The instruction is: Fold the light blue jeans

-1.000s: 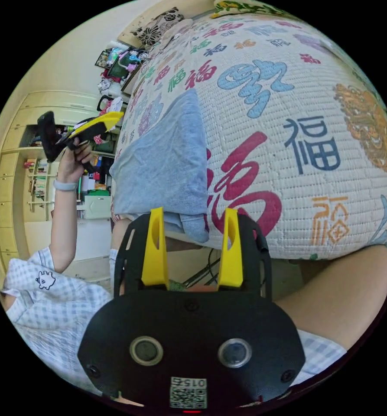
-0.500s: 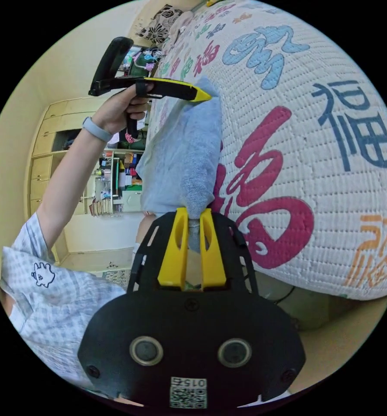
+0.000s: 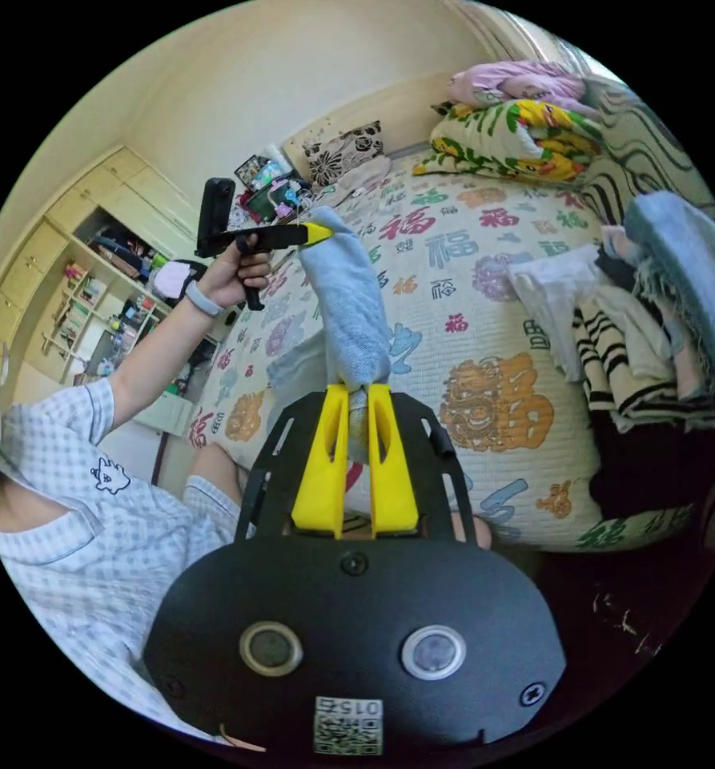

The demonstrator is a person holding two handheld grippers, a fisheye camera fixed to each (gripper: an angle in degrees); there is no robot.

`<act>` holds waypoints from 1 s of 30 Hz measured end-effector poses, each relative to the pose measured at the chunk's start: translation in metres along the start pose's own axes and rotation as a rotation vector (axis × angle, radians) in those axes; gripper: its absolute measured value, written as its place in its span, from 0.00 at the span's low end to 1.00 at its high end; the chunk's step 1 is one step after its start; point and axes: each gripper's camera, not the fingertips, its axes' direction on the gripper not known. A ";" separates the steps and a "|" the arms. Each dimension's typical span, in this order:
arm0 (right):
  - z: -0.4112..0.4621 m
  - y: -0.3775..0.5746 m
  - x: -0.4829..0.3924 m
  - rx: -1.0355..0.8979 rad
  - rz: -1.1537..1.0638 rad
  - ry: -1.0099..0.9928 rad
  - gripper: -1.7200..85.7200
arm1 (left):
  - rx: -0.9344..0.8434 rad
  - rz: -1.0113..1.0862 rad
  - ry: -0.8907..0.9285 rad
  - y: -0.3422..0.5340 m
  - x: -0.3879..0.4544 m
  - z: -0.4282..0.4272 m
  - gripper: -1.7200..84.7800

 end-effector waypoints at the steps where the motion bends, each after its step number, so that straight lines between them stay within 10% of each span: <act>1: 0.002 -0.001 -0.025 -0.017 -0.057 -0.002 0.07 | 0.026 -0.023 0.036 0.016 -0.010 -0.014 0.06; 17: 0.235 0.008 -0.192 -0.348 -0.146 -0.175 0.10 | 0.183 -0.589 0.047 0.355 -0.145 -0.096 0.09; 30: 0.180 -0.013 -0.165 -0.253 -0.129 -0.240 0.08 | 0.201 -0.392 -0.071 0.364 -0.051 -0.112 0.11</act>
